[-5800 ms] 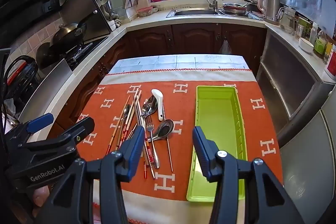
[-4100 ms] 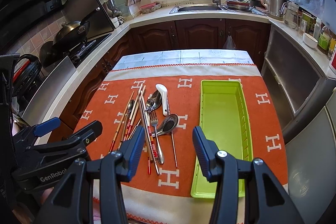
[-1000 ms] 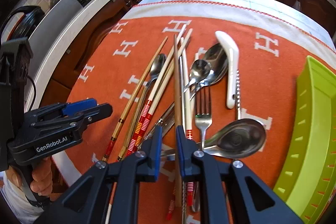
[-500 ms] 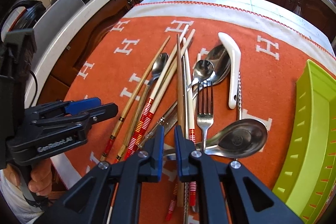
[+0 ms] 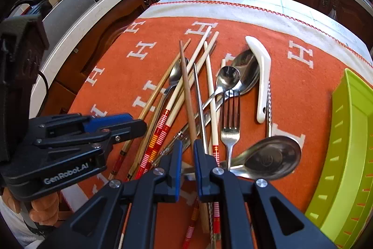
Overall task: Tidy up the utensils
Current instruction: 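Lower both tools toward the pile of chopsticks and spoons, then grasp a metal spoon with the left tool while the right tool grasps a wooden chopstick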
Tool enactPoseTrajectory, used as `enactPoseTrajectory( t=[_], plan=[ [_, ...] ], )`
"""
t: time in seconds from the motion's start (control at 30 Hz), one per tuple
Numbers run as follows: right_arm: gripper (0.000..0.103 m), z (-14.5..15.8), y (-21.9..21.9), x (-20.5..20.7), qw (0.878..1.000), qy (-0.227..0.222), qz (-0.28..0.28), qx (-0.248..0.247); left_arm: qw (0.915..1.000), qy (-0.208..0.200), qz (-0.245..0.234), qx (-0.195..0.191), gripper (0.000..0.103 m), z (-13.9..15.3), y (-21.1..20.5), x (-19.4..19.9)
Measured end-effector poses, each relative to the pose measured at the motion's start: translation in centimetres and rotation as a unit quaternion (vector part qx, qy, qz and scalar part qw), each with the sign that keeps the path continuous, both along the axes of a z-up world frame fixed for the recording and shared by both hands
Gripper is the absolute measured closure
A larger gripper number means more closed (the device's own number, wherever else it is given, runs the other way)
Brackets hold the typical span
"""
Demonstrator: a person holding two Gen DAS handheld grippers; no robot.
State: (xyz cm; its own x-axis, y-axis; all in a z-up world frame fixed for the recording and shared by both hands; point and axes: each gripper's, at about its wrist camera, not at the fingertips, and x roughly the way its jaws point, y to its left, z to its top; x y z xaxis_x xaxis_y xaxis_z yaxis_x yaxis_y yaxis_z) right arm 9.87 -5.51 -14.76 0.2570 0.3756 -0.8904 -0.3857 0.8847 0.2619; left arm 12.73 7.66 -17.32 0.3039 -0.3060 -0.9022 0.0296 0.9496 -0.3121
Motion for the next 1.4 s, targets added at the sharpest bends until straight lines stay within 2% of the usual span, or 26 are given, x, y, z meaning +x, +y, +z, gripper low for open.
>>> enactPoseTrajectory(
  t=[0.13, 0.3, 0.57, 0.67, 0.73, 0.83, 0.97, 1.4],
  plan=[
    [0.093, -1.8, 0.6, 0.2, 0.999, 0.026, 0.020, -0.023, 0.9999, -0.012, -0.002, -0.006, 0.089, 0.3, 0.0, 0.1],
    [0.097, -1.9, 0.5, 0.3, 1.000, 0.018, 0.014, -0.014, 0.9997, -0.011, -0.003, -0.021, 0.091, 0.3, 0.1, 0.3],
    [0.097, 0.0, -1.5, 0.1, 0.998, 0.019, -0.027, 0.047, 0.9996, -0.008, -0.005, -0.025, 0.092, 0.2, -0.2, 0.9],
    [0.097, 0.4, -2.1, 0.0, 0.998, 0.018, -0.035, 0.056, 0.9999, -0.002, 0.000, -0.011, 0.095, -0.3, -0.4, 1.4],
    [0.097, 0.6, -2.3, -0.1, 0.997, 0.015, -0.038, 0.059, 0.9998, 0.002, 0.007, -0.017, 0.095, -0.5, -0.3, 1.6],
    [0.097, 0.8, -2.7, -0.4, 0.997, 0.013, -0.043, 0.064, 0.9999, 0.002, 0.016, 0.000, 0.096, -0.7, -0.2, 1.8],
    [0.097, 0.8, -3.0, -0.6, 0.996, 0.017, -0.044, 0.073, 0.9998, 0.008, 0.021, 0.001, 0.096, -1.2, -0.1, 2.3],
    [0.097, 1.0, -4.2, -1.3, 0.994, 0.019, -0.057, 0.088, 0.9954, -0.024, 0.008, 0.093, 0.091, -1.2, -3.4, 5.4]
  ],
)
